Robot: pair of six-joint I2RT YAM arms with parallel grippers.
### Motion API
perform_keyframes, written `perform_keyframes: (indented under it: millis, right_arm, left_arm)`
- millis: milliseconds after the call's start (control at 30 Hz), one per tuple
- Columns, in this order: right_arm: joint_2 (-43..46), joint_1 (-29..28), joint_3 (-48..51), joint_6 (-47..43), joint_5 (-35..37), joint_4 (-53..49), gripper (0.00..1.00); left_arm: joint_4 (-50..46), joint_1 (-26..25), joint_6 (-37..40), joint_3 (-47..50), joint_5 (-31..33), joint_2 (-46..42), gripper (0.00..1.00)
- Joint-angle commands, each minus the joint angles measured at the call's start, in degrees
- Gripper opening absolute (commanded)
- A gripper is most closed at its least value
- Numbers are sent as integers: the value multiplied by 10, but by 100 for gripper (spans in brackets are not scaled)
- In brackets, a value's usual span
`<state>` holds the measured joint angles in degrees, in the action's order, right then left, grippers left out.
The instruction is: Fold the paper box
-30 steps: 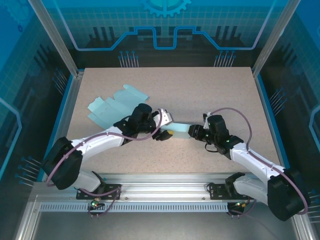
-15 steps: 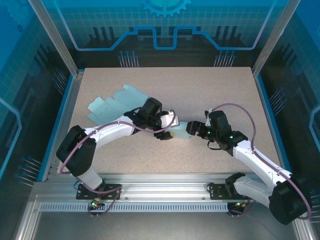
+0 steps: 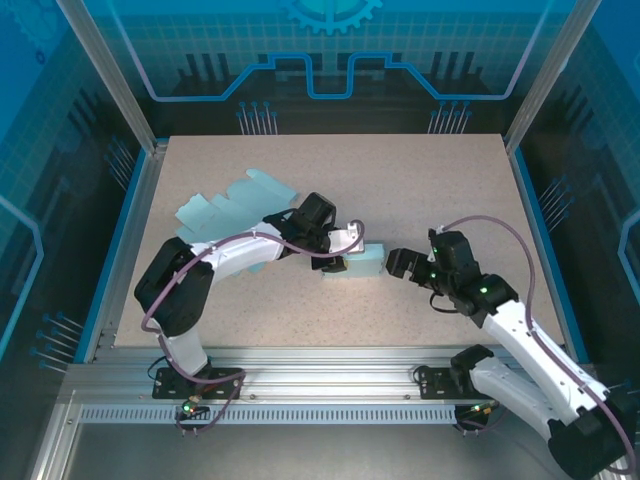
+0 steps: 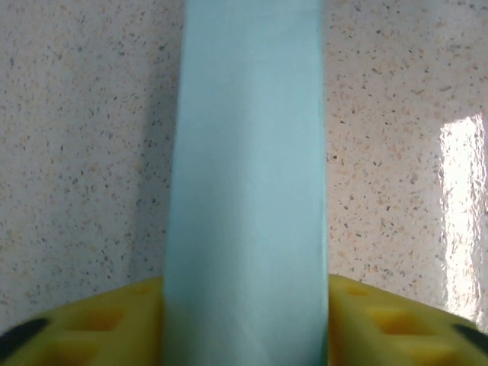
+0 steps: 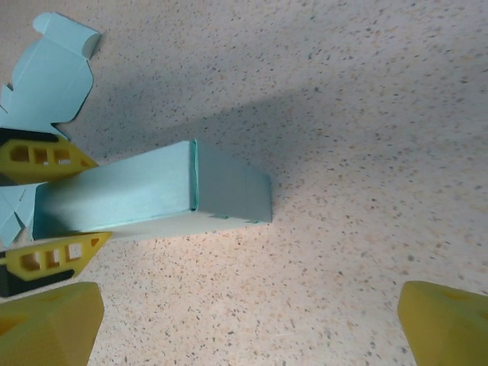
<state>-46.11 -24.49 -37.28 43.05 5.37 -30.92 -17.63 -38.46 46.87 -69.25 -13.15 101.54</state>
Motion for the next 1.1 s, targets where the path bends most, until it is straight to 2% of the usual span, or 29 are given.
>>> perform_keyframes:
  millis: [0, 233, 333, 433, 600, 767, 1067]
  right_arm:
    - [29, -5, -18, 10, 36, -55, 100]
    - [68, -3, -20, 25, 75, -100, 100]
    - [81, -4, -24, 30, 90, -118, 100]
    - [104, -4, -24, 36, 105, -128, 100]
    - [158, -4, -19, 40, 121, -134, 100]
    - [213, -4, -9, 49, 127, -140, 100]
    - [256, -4, -2, 64, 124, -168, 100]
  left_arm:
    - [-25, -7, 13, -18, 6, 10, 36]
    - [33, -18, 10, -16, 65, 4, 34]
    - [108, -27, 12, -13, 127, 9, 33]
    - [190, -36, 17, -25, 191, 32, 27]
    - [315, -40, 51, -81, 264, 108, 28]
    - [364, -41, 88, -154, 266, 188, 29]
    - [349, -38, 178, -296, 255, 330, 31]
